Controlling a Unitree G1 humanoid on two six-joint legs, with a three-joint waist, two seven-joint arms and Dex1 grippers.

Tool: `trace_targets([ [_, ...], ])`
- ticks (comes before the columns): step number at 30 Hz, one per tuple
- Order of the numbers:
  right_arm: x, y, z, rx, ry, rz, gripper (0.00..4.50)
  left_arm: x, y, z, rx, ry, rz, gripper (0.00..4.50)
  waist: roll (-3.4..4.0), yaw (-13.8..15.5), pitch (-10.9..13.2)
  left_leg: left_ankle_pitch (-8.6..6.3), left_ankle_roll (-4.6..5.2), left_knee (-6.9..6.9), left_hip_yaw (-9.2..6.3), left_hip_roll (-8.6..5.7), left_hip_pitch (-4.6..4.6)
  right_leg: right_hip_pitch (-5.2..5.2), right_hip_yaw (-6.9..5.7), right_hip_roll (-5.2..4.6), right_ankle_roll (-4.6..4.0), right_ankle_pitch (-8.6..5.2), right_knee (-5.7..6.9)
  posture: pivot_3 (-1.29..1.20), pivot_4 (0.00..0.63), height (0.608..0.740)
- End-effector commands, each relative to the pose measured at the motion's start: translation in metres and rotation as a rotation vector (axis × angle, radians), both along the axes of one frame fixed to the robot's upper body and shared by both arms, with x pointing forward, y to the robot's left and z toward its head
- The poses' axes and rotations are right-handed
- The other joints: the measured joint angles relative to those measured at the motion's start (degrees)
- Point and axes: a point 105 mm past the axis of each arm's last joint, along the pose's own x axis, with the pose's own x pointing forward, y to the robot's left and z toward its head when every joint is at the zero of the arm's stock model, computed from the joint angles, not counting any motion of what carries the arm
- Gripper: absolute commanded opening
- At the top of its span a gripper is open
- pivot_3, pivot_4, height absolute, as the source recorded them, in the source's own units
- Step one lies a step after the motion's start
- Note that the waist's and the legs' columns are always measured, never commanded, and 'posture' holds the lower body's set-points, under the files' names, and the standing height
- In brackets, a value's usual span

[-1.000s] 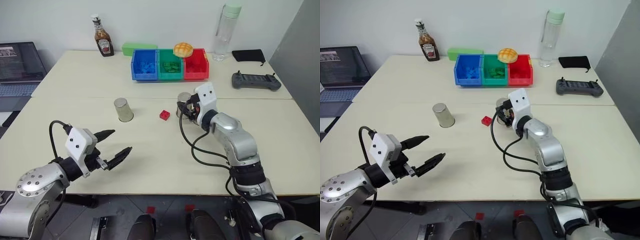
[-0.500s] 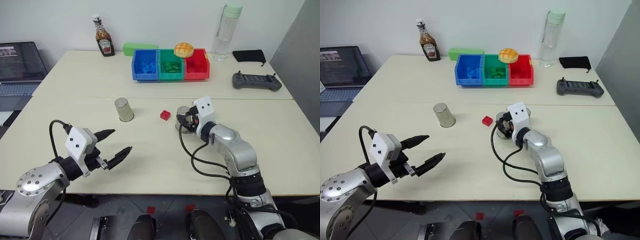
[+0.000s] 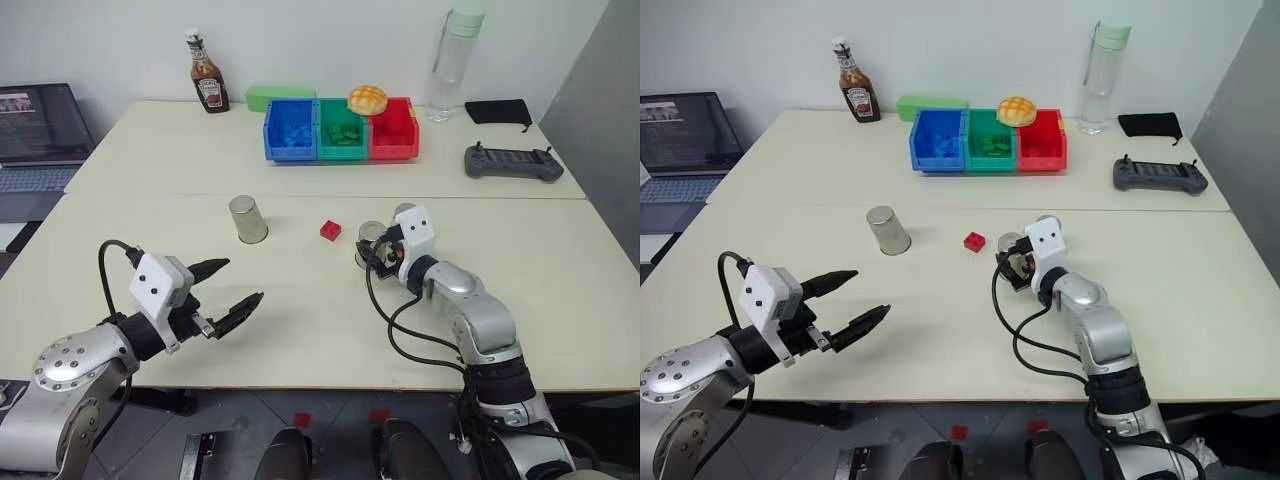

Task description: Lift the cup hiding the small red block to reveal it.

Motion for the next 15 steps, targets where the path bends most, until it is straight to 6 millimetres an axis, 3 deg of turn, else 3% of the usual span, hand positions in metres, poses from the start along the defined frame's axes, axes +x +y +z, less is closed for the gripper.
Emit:
trace_targets([
  [1, -0.01, -0.005, 0.034, 0.031, -0.099, 0.034, 4.46, 0.002, 0.006, 0.008, 0.053, -0.035, 0.022, 4.5, 0.0, 0.0, 0.0, 0.0, 0.0, 0.0, 0.0, 0.0, 0.0, 0.0, 0.0, 0.0, 0.0, 0.0, 0.0, 0.0, 0.15, 0.74],
  [5, -0.034, -0.007, 0.042, -0.011, -0.072, 0.164, 4.46, 0.001, 0.016, 0.005, 0.12, -0.011, 0.052, 4.5, 0.0, 0.0, 0.0, 0.0, 0.0, -0.01, -0.02, -0.01, -0.01, 0.0, 0.0, 0.0, 0.0, 0.0, -0.01, 0.0, 0.15, 0.74],
  [10, -0.07, -0.007, 0.038, -0.103, 0.011, 0.333, 4.46, -0.006, 0.02, -0.001, 0.156, 0.045, 0.027, 4.5, 0.0, 0.0, 0.0, -0.01, 0.01, -0.02, -0.05, 0.0, -0.06, 0.0, 0.0, -0.03, 0.0, -0.01, -0.07, 0.0, 0.15, 0.74],
  [15, -0.077, -0.014, 0.036, -0.144, 0.03, 0.343, 4.46, -0.006, 0.018, 0.003, 0.155, 0.035, 0.004, 4.5, -0.01, 0.0, 0.0, -0.01, 0.01, -0.02, -0.05, 0.0, -0.03, 0.01, -0.02, -0.01, 0.02, -0.02, -0.06, 0.0, 0.15, 0.74],
])
